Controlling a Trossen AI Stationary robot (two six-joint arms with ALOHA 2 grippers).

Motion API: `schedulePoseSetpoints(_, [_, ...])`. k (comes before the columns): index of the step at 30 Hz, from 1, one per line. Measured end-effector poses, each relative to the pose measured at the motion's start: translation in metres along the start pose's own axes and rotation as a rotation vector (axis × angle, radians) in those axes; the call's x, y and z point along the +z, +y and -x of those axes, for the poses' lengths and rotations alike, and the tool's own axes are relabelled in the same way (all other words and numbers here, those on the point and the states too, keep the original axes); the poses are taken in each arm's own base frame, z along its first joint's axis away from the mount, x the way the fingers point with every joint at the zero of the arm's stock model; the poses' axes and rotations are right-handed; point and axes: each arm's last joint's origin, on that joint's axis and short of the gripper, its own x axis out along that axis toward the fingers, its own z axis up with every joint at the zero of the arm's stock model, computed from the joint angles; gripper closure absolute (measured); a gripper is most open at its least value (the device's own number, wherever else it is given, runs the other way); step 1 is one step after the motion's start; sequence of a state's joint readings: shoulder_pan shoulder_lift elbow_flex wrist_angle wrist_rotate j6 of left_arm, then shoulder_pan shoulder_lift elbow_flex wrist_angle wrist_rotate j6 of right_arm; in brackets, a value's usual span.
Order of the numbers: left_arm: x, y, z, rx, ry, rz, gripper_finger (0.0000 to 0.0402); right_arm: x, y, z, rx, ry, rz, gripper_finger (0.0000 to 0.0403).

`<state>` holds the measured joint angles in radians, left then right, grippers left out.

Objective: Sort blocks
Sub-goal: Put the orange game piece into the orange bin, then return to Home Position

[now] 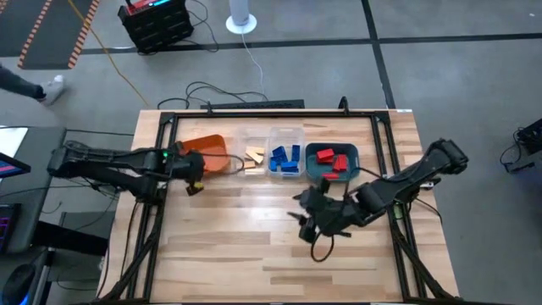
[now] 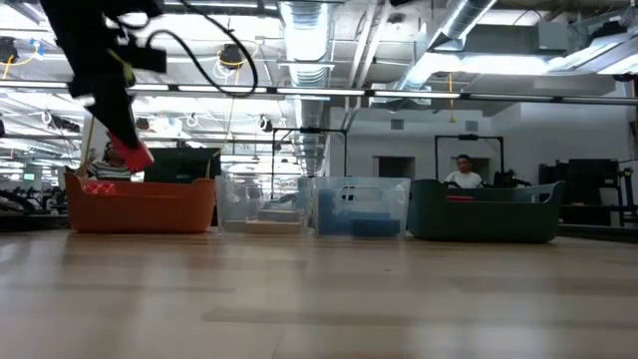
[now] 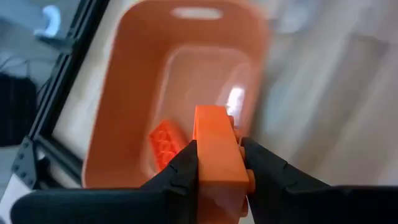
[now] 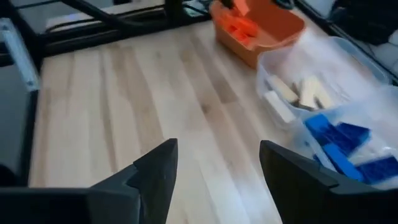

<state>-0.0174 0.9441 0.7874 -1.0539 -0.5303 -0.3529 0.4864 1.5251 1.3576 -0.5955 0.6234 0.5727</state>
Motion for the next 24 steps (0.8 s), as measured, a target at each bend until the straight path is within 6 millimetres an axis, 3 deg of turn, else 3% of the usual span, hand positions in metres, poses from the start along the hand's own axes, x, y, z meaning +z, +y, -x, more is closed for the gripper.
schedulePoseSetpoints(8, [0.008,0.029,-0.029,0.091,0.093,0.112,0.0317,-0.029,-0.018,0.000,-0.040,-0.029,-0.072,0.0149])
schedulePoseSetpoints(10, [0.009,0.033,-0.032,0.088,0.109,0.116,0.0288,-0.037,-0.018,0.003,-0.039,-0.056,-0.075,0.0149])
schedulePoseSetpoints(12, [0.009,0.035,-0.031,0.068,0.111,0.132,0.0234,-0.045,-0.018,0.009,-0.057,-0.100,-0.067,0.0149])
schedulePoseSetpoints(17, [0.011,0.038,-0.013,-0.040,-0.022,0.194,0.0126,-0.065,-0.031,0.027,-0.019,-0.210,-0.111,0.0149])
schedulePoseSetpoints(24, [0.007,0.024,0.030,-0.287,-0.400,0.238,0.0111,-0.094,-0.056,0.033,0.085,-0.385,-0.125,0.0150])
